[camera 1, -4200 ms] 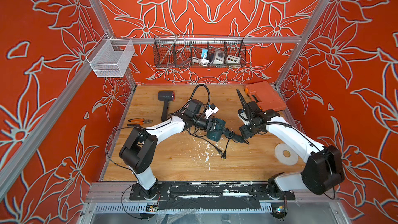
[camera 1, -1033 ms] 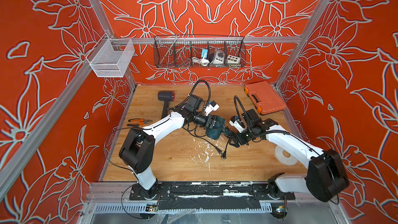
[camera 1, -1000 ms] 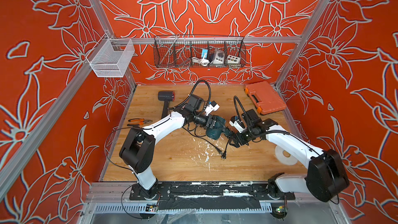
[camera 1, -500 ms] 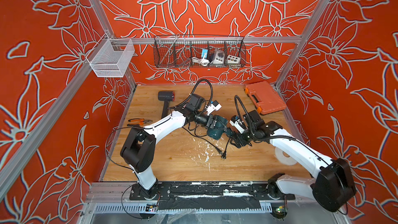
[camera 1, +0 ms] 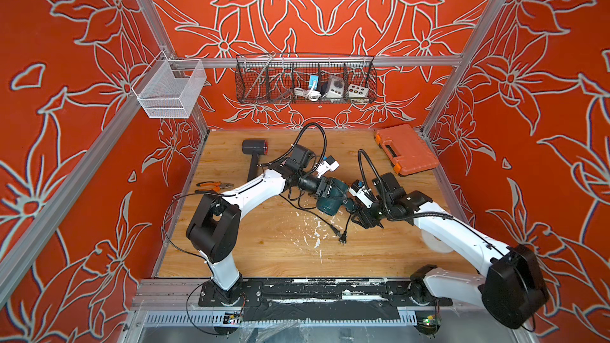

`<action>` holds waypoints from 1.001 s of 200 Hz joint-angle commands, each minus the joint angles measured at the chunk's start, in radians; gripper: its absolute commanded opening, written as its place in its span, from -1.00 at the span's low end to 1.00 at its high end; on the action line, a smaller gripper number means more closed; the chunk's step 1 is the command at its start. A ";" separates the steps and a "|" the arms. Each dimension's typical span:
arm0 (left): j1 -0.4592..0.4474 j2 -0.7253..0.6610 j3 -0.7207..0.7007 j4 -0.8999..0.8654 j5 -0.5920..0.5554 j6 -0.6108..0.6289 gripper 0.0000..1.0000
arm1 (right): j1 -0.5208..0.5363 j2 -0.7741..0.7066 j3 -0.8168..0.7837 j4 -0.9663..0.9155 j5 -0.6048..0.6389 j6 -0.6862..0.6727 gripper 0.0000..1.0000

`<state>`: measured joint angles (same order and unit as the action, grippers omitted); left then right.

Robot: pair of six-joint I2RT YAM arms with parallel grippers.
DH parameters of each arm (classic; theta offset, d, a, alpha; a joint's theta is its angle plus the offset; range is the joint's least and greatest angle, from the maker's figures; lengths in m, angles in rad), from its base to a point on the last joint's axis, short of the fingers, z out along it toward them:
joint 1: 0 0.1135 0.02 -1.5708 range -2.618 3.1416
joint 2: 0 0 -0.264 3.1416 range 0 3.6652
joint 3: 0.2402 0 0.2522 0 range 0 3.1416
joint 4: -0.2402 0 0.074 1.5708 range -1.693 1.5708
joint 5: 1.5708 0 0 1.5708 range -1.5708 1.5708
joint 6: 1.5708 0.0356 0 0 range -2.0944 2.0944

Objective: Wrap the cord around the hair dryer
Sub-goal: Wrap the power cord around the hair dryer.

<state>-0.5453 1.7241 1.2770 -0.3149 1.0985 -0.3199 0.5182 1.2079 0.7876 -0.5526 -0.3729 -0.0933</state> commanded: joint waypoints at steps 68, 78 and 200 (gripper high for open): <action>-0.071 -0.007 0.076 -0.013 0.241 0.086 -1.00 | 0.004 -0.016 -0.090 0.384 -0.206 0.090 -0.52; -0.071 -0.005 0.082 -0.035 0.241 0.104 -1.00 | 0.005 -0.020 -0.096 0.396 -0.205 0.093 -0.66; -0.047 -0.011 0.168 -0.043 0.089 0.079 0.99 | -0.033 -0.164 -0.155 0.361 -0.118 0.162 -1.00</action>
<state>-0.5438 1.7382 1.3930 -0.4198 1.1282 -0.2794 0.5083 1.0821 0.6262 -0.3355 -0.4961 -0.0978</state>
